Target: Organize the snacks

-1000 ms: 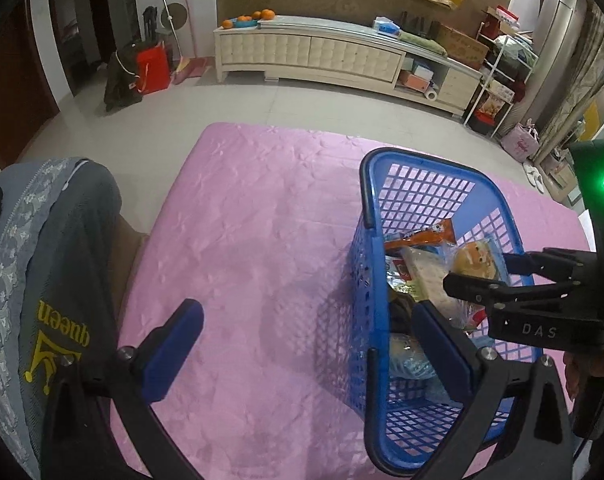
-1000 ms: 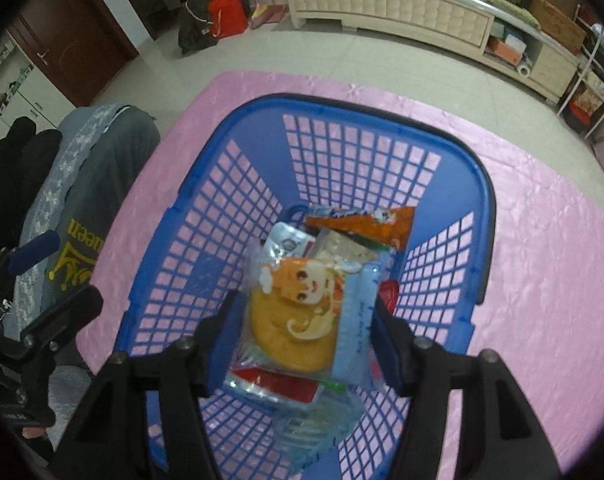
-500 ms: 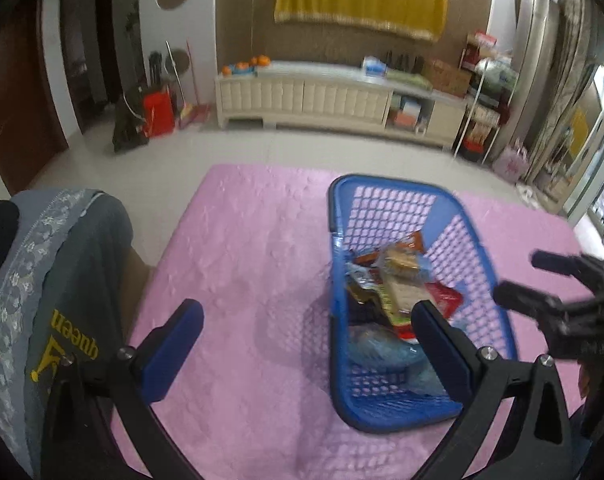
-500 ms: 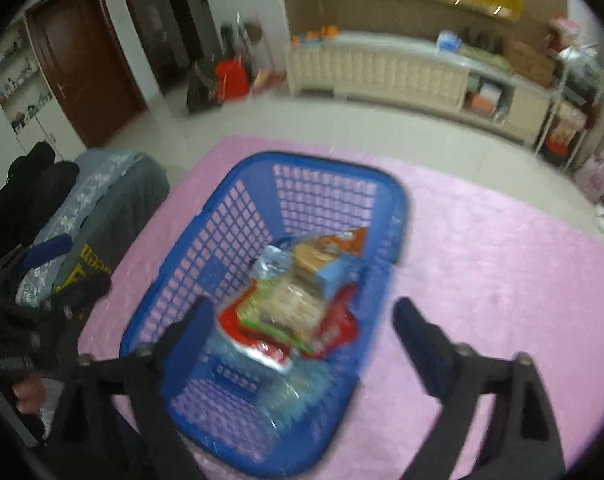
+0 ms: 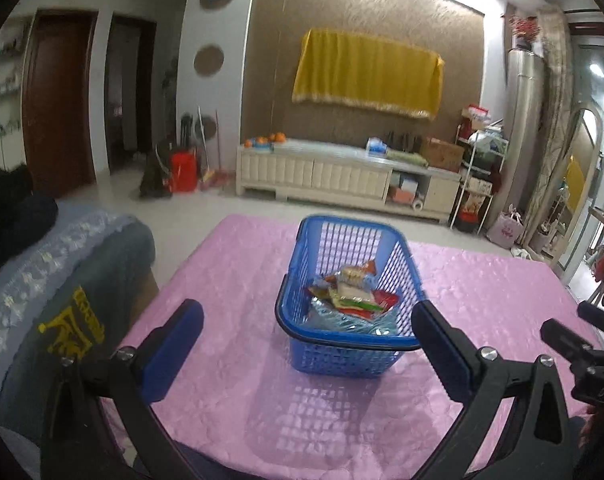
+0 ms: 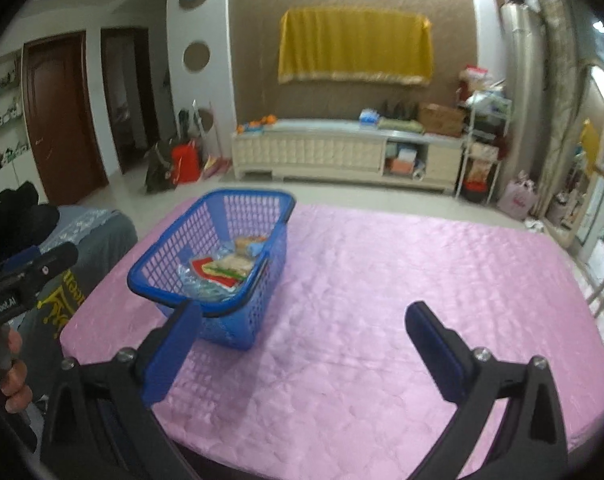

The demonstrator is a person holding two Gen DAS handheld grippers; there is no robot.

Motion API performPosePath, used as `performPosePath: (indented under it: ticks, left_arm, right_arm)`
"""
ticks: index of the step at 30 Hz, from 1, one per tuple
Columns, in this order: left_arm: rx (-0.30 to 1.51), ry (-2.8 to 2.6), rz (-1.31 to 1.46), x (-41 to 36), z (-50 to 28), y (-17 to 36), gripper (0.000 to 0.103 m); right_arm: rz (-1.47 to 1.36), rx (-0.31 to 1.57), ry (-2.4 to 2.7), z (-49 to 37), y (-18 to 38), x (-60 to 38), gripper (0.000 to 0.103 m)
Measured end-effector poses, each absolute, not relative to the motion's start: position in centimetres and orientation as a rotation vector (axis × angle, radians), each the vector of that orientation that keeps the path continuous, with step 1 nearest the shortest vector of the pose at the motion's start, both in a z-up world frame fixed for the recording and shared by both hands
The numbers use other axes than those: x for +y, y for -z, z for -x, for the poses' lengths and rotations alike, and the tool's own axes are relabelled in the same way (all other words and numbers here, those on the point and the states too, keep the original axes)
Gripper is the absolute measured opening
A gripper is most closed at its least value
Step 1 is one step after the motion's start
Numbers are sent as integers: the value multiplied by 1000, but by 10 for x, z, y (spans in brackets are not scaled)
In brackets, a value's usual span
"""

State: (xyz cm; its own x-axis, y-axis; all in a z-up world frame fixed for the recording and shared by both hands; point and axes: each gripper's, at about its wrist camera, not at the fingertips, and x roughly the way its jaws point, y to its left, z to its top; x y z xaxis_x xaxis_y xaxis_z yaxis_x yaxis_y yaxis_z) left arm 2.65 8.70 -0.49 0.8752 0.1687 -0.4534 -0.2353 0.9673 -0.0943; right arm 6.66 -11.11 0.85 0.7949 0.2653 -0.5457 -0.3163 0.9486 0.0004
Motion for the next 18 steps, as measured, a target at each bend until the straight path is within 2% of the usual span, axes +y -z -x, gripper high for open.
performPosePath:
  ticks: [13,18]
  left_arm:
    - [328,-105,66,33,37,-37,103]
    - [311,-108,9,17,48,-43,103]
  right_arm:
    - [98,334,-239,13,-59,-136,103]
    - [123,334,-255,29,-61,-132,103]
